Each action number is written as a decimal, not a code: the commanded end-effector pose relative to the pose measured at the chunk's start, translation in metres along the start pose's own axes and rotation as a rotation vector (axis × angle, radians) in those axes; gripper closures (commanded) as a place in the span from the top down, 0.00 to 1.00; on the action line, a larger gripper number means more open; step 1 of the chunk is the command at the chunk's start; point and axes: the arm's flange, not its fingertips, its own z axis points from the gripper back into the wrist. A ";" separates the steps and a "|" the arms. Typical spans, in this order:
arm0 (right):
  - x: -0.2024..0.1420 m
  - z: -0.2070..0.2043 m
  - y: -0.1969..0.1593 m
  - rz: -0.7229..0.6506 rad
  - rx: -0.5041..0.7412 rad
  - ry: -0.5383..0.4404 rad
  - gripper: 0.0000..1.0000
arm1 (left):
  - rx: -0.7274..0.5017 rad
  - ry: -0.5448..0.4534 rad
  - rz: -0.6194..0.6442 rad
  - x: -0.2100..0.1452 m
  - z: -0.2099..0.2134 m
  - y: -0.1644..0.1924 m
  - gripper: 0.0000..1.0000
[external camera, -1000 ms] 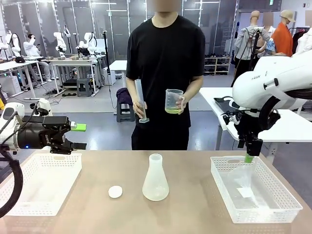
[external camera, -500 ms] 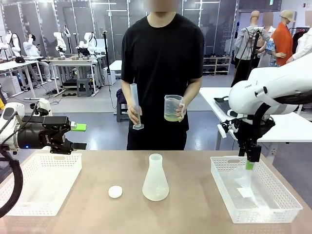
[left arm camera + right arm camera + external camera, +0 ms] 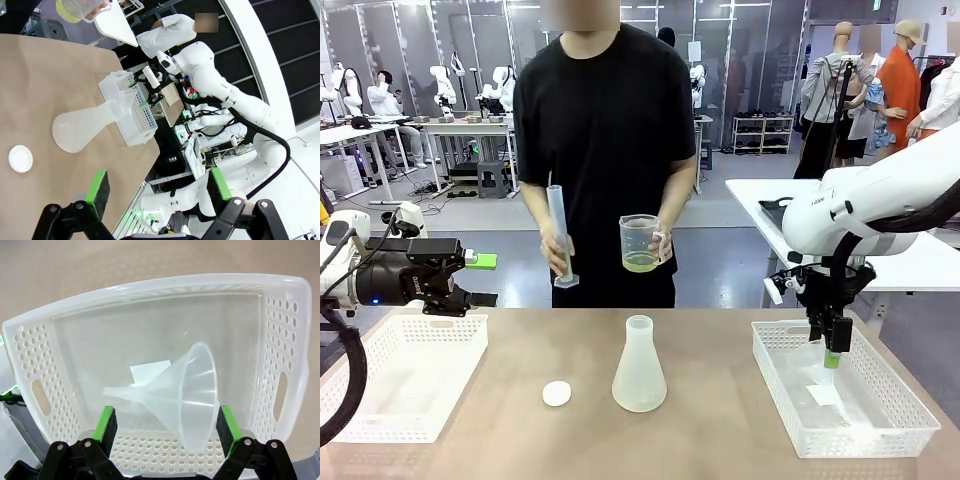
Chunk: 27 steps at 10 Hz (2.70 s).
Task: Prepare the solutions needed for the experiment.
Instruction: Pick up the Plastic Funnel and insert it into the Big flask.
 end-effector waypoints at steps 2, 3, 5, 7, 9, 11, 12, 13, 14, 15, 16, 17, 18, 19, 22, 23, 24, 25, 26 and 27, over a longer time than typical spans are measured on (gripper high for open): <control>0.000 -0.011 -0.015 0.016 0.032 0.007 1.00 | -0.025 -0.021 0.017 0.001 -0.003 -0.001 1.00; -0.001 -0.012 -0.015 0.018 0.038 0.010 1.00 | -0.025 -0.021 0.017 0.001 -0.003 -0.001 1.00; -0.002 -0.011 -0.016 0.002 0.036 0.028 0.81 | -0.025 -0.021 0.017 0.001 -0.003 -0.001 1.00; -0.003 -0.010 -0.018 -0.004 0.036 0.034 0.61 | -0.025 -0.021 0.017 0.001 -0.003 -0.001 1.00; -0.004 -0.010 -0.018 -0.011 0.042 0.040 0.42 | -0.025 -0.021 0.017 0.001 -0.003 -0.001 1.00; -0.005 -0.010 -0.017 -0.015 0.047 0.036 0.22 | -0.025 -0.021 0.017 0.001 -0.003 -0.001 1.00; -0.006 -0.011 -0.017 -0.017 0.046 0.037 0.04 | -0.025 -0.021 0.017 0.001 -0.003 -0.001 1.00; -0.006 -0.011 -0.017 -0.017 0.045 0.038 0.03 | -0.025 -0.021 0.017 0.001 -0.003 -0.001 1.00; -0.005 -0.011 -0.016 -0.012 0.047 0.042 0.00 | -0.025 -0.021 0.017 0.001 -0.003 -0.001 1.00; -0.003 -0.011 -0.017 -0.022 0.045 0.059 0.00 | -0.025 -0.021 0.017 0.001 -0.003 -0.001 1.00; -0.002 -0.011 -0.016 -0.046 0.048 0.061 0.00 | -0.025 -0.021 0.017 0.001 -0.003 -0.001 1.00; 0.000 -0.009 -0.013 -0.056 0.032 0.065 0.00 | -0.025 -0.021 0.017 0.001 -0.003 -0.001 1.00; 0.004 -0.003 -0.006 -0.076 -0.011 0.066 0.00 | -0.025 -0.021 0.017 0.001 -0.003 -0.001 1.00; 0.011 0.010 0.005 -0.091 -0.077 0.029 0.00 | -0.025 -0.021 0.017 0.001 -0.003 -0.001 1.00; 0.027 0.059 0.038 -0.192 -0.263 -0.054 0.00 | -0.025 -0.021 0.017 0.001 -0.003 -0.001 1.00; 0.031 0.079 0.053 -0.204 -0.340 -0.060 0.00 | -0.025 -0.021 0.017 0.001 -0.003 -0.001 1.00; 0.032 0.097 0.065 -0.218 -0.401 -0.058 0.00 | -0.025 -0.021 0.017 0.001 -0.003 -0.001 1.00; 0.033 0.114 0.079 -0.224 -0.462 -0.058 0.00 | -0.025 -0.021 0.017 0.001 -0.003 -0.001 1.00; 0.035 0.131 0.091 -0.227 -0.528 -0.075 0.00 | -0.025 -0.021 0.017 0.001 -0.003 -0.001 1.00; 0.036 0.145 0.104 -0.230 -0.598 -0.085 0.00 | -0.025 -0.021 0.017 0.001 -0.003 -0.001 1.00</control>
